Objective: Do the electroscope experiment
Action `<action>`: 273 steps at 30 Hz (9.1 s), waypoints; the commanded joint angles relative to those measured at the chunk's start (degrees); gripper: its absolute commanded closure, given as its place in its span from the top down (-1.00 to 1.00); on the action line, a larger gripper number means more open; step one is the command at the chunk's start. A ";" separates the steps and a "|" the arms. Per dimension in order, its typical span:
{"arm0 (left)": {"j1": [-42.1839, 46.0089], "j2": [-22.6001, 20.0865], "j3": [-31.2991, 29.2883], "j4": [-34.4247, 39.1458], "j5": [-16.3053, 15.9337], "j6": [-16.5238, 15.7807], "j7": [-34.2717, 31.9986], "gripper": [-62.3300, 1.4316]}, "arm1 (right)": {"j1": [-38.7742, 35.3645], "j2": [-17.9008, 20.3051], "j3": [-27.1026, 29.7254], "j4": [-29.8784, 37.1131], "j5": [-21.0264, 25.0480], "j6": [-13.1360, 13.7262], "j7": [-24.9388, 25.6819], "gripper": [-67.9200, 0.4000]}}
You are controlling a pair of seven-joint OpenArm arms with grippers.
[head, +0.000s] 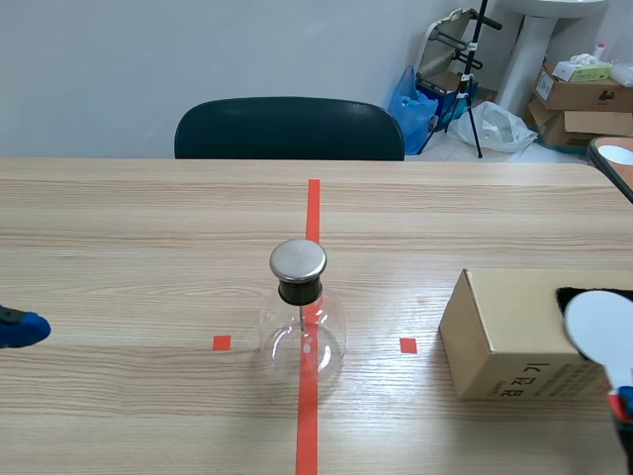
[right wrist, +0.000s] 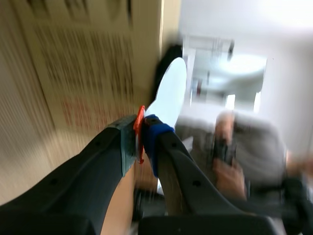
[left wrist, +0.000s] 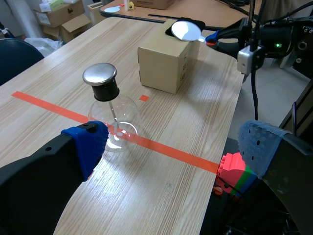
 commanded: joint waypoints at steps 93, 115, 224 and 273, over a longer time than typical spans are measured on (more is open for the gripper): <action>-0.04 0.11 -0.22 0.28 -0.81 -0.09 -1.20 0.82 | -0.24 -0.13 1.22 0.11 -2.69 -2.84 -2.03 -0.96; -0.02 -0.07 -0.22 0.28 -0.79 -0.09 -1.11 0.82 | -0.26 0.02 -3.26 14.14 -2.36 -0.26 -10.12 -0.96; -65.40 17.11 51.39 -59.41 9.79 13.57 -5.51 -0.86 | 8.59 9.70 -51.78 19.61 -14.58 7.41 -50.38 -0.96; -65.40 17.09 51.39 -59.41 9.79 13.57 -5.49 -0.86 | 8.59 9.68 -51.84 19.61 -14.58 7.82 -49.70 -0.96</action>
